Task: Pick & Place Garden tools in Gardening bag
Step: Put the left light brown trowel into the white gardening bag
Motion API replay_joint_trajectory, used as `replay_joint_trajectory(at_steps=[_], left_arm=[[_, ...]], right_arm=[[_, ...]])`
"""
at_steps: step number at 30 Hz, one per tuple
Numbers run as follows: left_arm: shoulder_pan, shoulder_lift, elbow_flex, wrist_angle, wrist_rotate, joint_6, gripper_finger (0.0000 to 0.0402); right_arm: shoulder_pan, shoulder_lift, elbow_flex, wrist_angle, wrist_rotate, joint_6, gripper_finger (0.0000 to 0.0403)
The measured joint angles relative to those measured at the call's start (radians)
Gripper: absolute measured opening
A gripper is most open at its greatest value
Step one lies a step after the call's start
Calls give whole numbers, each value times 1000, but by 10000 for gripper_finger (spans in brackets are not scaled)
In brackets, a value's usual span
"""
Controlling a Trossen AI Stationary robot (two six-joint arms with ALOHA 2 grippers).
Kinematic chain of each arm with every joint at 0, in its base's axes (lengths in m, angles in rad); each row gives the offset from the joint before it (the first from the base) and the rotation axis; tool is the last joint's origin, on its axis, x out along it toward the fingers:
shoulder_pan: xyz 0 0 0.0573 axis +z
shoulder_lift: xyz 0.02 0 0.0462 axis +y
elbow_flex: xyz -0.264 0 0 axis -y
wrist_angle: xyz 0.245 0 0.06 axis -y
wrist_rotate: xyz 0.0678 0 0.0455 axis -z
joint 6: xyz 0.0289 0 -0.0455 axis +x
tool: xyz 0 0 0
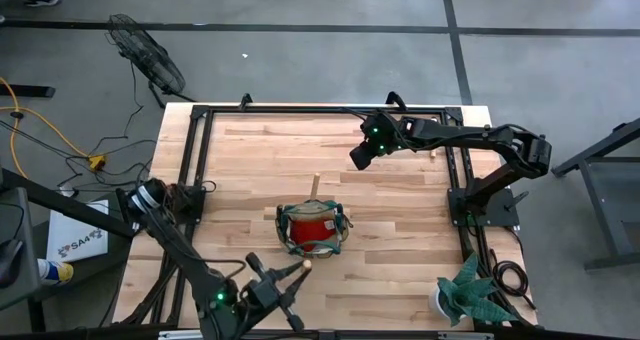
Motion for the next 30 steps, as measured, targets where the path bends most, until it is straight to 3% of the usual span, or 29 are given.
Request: replay_joint_trajectory(at_steps=[16,24,30], left_arm=[[49,83,12,-13,0,-22,54],[73,82,10,-143,-1,-57,54],[73,82,8,-315,0,-217,54]], right_arm=[[0,0,0,1,0,0,55],[0,0,0,3,0,0,55],[0,0,0,4,0,0,55]])
